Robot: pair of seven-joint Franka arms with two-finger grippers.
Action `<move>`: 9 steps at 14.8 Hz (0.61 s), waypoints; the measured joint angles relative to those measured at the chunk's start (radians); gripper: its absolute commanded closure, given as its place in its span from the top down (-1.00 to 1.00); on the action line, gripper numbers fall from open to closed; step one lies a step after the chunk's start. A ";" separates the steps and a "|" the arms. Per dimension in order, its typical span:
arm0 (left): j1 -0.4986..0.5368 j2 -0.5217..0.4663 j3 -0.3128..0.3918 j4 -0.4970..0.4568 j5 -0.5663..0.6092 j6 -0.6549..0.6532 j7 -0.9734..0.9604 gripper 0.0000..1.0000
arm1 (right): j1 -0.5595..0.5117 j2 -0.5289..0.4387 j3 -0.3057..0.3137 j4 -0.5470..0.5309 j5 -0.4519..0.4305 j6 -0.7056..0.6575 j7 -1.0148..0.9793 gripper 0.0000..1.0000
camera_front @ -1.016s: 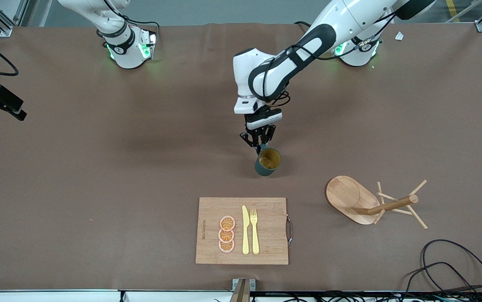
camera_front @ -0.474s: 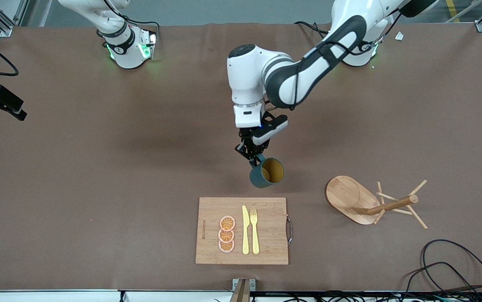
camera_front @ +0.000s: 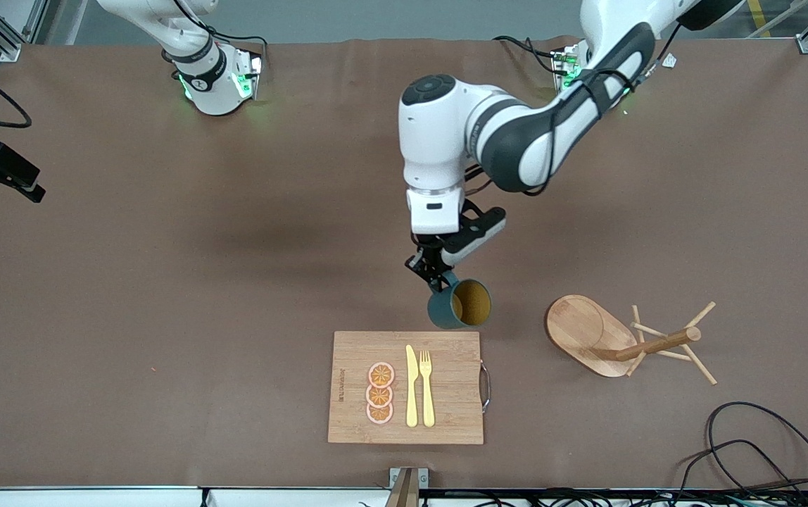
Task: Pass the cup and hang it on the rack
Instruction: 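Lift the teal mug with the left gripper toward the wooden rack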
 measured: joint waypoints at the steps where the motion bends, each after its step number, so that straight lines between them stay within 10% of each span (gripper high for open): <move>1: 0.020 -0.007 0.000 0.006 -0.029 0.000 0.048 -1.00 | 0.000 0.000 0.000 0.000 0.000 0.000 0.000 1.00; 9: 0.144 -0.041 -0.001 0.010 -0.241 -0.006 0.358 -1.00 | 0.000 0.000 0.000 0.000 0.000 0.000 0.000 1.00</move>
